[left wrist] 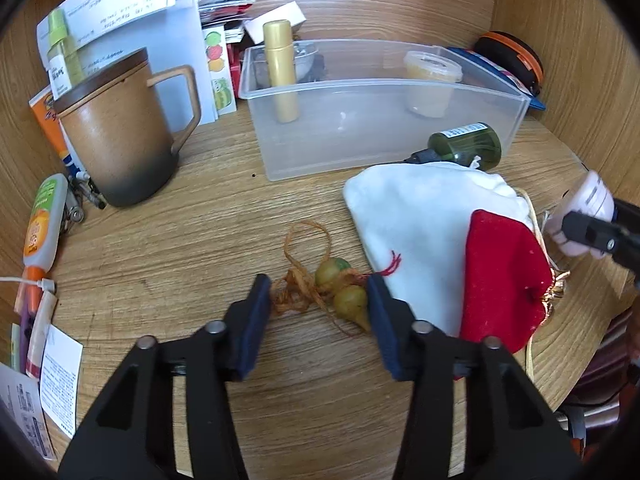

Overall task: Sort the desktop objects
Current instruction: 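Grasp the pink fan with the right tool while the left grasps the gourd ornament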

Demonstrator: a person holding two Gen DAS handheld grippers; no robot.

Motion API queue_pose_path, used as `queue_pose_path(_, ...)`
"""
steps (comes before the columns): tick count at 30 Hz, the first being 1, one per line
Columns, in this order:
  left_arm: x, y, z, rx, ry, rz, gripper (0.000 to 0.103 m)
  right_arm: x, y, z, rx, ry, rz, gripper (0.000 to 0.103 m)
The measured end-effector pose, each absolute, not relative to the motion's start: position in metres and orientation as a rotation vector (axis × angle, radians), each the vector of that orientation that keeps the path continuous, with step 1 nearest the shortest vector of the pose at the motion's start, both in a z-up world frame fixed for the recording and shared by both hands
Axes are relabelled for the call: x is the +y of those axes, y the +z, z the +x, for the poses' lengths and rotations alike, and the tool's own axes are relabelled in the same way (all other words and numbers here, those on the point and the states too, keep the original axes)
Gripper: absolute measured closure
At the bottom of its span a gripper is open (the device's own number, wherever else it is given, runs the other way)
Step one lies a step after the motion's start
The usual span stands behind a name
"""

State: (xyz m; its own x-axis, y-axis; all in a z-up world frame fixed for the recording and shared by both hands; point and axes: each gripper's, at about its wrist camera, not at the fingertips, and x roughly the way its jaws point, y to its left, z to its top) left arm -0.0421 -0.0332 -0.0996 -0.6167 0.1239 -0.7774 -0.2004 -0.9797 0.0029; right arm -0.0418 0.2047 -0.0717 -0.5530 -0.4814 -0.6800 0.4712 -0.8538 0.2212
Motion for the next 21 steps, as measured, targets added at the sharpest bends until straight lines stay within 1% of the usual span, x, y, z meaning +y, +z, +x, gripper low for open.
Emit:
queue_pose_path(2, -0.031, -0.099, -0.040, 0.145, 2.668, -1.260, 0.076, 0.209, -0.067, -0.042, -0.025, -2.387, 1.038, 0.042)
queue_pose_path(4, -0.030, -0.099, -0.039, 0.151, 2.665, -1.254, 0.082, 0.212, -0.063, -0.042, -0.021, -2.399, 1.029, 0.042)
queue_pose_path(13, -0.033, -0.097, -0.037, 0.119, 2.675, -1.249, 0.083, 0.216, -0.052, -0.042, -0.003, -2.420, 1.001, 0.042)
queue_pose_path(21, -0.041, -0.079, -0.034, 0.067, 2.715, -1.194, 0.083, 0.218, -0.042, -0.040, -0.011, -2.433, 0.970, 0.042)
